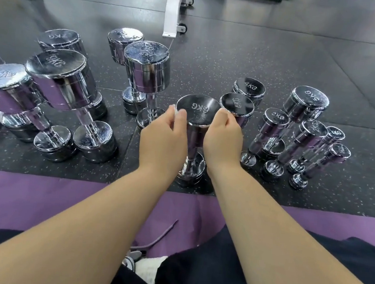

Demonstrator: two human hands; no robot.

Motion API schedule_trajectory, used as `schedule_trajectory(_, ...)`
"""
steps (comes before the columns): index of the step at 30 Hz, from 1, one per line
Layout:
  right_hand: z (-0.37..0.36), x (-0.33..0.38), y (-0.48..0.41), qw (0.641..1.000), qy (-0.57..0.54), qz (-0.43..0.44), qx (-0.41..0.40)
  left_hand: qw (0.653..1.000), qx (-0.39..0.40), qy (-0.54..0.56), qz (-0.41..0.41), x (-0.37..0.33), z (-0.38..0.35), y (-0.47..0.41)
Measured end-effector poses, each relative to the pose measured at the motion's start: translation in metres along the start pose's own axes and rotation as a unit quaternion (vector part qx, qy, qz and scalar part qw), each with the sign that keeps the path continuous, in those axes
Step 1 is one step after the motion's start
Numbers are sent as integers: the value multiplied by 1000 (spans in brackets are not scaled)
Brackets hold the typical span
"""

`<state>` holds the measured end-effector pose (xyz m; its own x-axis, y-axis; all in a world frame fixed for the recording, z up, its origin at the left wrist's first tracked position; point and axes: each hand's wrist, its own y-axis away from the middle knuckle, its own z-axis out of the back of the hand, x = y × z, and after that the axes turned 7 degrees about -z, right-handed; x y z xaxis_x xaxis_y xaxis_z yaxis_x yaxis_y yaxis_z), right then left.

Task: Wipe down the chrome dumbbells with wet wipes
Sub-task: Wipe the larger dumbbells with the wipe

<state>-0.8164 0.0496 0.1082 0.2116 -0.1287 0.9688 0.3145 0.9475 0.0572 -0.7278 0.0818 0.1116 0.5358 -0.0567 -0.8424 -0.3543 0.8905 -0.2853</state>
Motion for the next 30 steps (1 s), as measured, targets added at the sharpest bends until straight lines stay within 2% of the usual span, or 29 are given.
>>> schedule_trajectory(3, 0, -1, 0, 1000, -4, 5, -2, 998, 8, 10, 68, -1, -5, -5)
schedule_trajectory(8, -2, -2, -1, 1000, -8, 6, -5, 999, -9, 42, 0, 4, -5, -3)
schedule_trajectory(12, -2, -3, -2, 1000, -5, 11, -3, 998, 21, 31, 50, 4, -7, -10)
schedule_trajectory(17, -3, -3, -3, 1000, -2, 12, -4, 999, -2, 15, -29, 5, -2, -8)
schedule_trajectory(22, -2, -5, -3, 1000, -5, 14, 4, 999, 6, 32, 16, 8, -4, -13)
schedule_trajectory(26, -3, -5, -4, 1000, -4, 14, 5, 997, 2, 1, -73, 5, 5, -16)
schedule_trajectory(27, -3, -5, -4, 1000, -5, 14, 6, 998, 11, -1, -66, 5, 4, -18)
schedule_trajectory(30, -2, -7, -4, 1000, -9, 11, 6, 998, 44, 29, 24, 8, -1, -19)
